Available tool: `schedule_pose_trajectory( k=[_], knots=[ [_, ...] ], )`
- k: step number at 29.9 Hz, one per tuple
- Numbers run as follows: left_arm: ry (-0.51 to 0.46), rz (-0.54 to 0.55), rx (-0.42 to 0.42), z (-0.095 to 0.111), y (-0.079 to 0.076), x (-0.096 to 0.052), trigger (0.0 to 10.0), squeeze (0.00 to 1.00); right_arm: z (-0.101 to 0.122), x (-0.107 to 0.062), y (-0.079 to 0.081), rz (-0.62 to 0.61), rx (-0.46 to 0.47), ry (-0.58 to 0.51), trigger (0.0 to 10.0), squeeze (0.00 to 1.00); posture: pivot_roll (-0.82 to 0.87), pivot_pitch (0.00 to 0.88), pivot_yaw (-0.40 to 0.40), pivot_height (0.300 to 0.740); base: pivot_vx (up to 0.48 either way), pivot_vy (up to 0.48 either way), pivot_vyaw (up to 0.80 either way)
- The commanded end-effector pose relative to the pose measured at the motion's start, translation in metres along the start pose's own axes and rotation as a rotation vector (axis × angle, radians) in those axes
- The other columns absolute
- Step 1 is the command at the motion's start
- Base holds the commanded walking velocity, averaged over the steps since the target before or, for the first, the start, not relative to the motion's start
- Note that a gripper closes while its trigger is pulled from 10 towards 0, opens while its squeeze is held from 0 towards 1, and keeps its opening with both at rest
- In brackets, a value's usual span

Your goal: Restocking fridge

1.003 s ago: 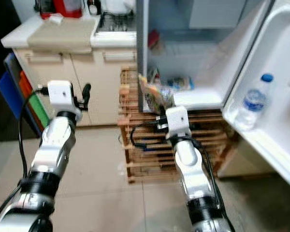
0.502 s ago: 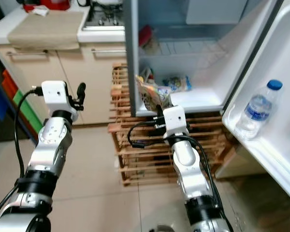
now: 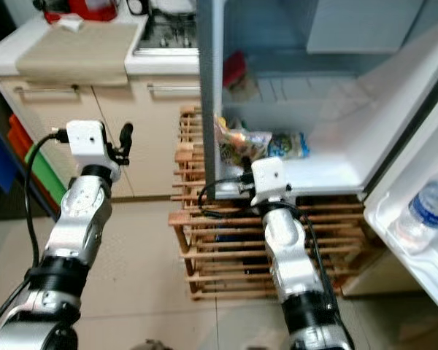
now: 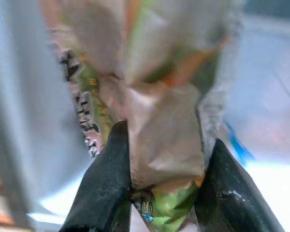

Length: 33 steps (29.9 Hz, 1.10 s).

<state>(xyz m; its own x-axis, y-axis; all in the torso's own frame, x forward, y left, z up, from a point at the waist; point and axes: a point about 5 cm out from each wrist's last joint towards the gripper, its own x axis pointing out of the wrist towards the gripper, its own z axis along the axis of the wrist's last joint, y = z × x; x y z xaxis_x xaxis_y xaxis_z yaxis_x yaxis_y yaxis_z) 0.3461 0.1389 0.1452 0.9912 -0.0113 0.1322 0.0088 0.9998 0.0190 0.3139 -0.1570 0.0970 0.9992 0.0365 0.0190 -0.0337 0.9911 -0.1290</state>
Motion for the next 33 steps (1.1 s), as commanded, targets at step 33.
schedule_pose_trajectory(
  k=[33],
  knots=[
    [-0.050,-0.197,0.046,0.016,-0.005,-0.040,10.0,0.00,-0.012,0.037,-0.040,-0.437,1.035,0.137,0.0,0.00,0.07,0.146,0.072,0.740,0.120,0.000,0.00]
  ],
)
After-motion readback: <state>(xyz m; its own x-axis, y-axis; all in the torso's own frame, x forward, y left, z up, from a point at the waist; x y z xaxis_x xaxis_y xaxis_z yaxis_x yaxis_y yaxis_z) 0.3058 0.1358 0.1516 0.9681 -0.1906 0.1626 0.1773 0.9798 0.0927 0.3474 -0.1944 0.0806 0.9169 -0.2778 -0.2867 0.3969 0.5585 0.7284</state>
